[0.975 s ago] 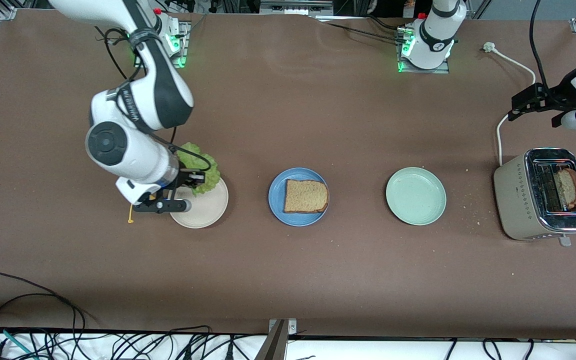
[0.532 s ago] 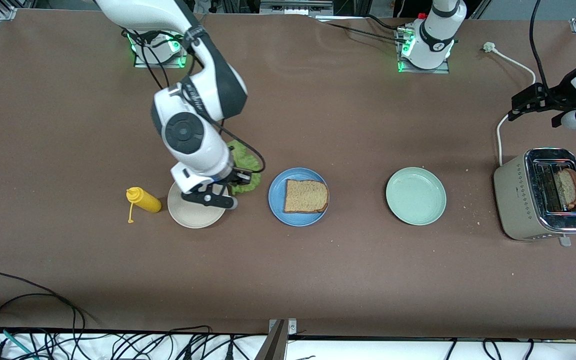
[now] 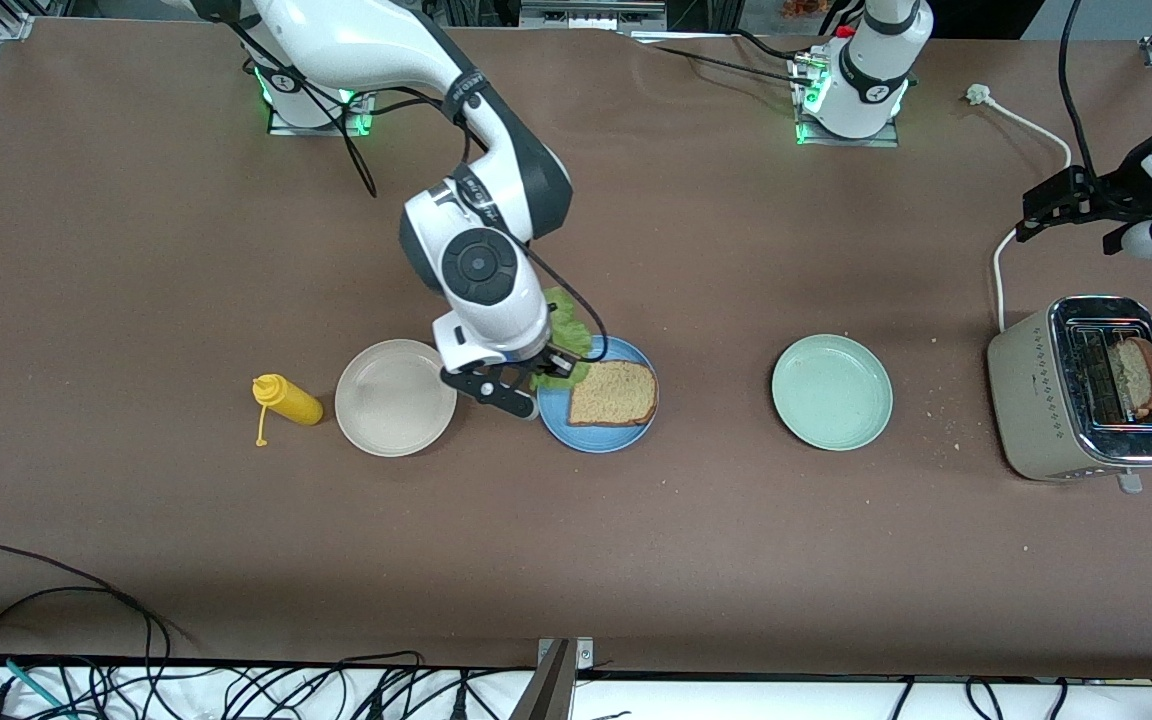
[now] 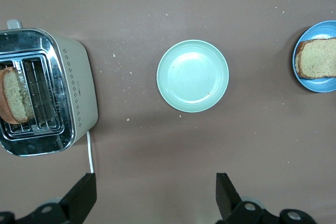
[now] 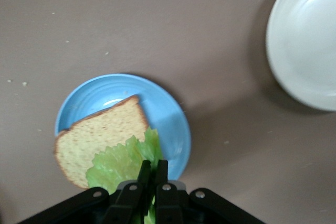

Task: Make sandwich in blue plate with both arms
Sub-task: 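Lower the lettuce onto the bread and open the right gripper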

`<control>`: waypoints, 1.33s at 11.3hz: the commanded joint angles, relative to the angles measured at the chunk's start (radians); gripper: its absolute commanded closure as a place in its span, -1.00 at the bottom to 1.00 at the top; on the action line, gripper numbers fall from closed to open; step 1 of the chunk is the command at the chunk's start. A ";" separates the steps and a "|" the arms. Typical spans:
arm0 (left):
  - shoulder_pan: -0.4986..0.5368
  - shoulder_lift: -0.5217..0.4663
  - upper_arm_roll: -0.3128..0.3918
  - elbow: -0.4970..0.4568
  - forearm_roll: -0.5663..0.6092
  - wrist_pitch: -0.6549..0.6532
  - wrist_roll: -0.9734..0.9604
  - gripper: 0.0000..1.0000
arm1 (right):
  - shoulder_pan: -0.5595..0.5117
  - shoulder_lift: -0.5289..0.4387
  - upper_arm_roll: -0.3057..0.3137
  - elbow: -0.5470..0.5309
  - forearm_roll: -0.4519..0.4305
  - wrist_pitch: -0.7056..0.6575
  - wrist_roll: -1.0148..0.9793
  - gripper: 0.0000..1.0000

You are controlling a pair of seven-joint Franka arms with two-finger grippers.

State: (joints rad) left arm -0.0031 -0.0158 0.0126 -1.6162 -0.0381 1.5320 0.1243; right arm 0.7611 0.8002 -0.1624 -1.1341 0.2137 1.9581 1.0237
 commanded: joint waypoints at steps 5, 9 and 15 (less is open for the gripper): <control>0.002 0.000 -0.002 0.018 -0.016 -0.024 0.020 -1.00 | 0.070 0.157 -0.011 0.102 0.042 0.180 0.203 1.00; 0.002 0.000 -0.002 0.018 -0.014 -0.026 0.020 -1.00 | 0.084 0.215 -0.014 0.100 0.039 0.271 0.222 1.00; 0.002 0.000 -0.002 0.018 -0.014 -0.026 0.021 -1.00 | 0.087 0.232 -0.014 0.091 0.024 0.285 0.220 -0.99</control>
State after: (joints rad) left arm -0.0034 -0.0158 0.0105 -1.6162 -0.0382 1.5261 0.1243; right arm 0.8395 1.0044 -0.1624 -1.0833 0.2343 2.2460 1.2314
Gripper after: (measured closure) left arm 0.000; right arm 0.885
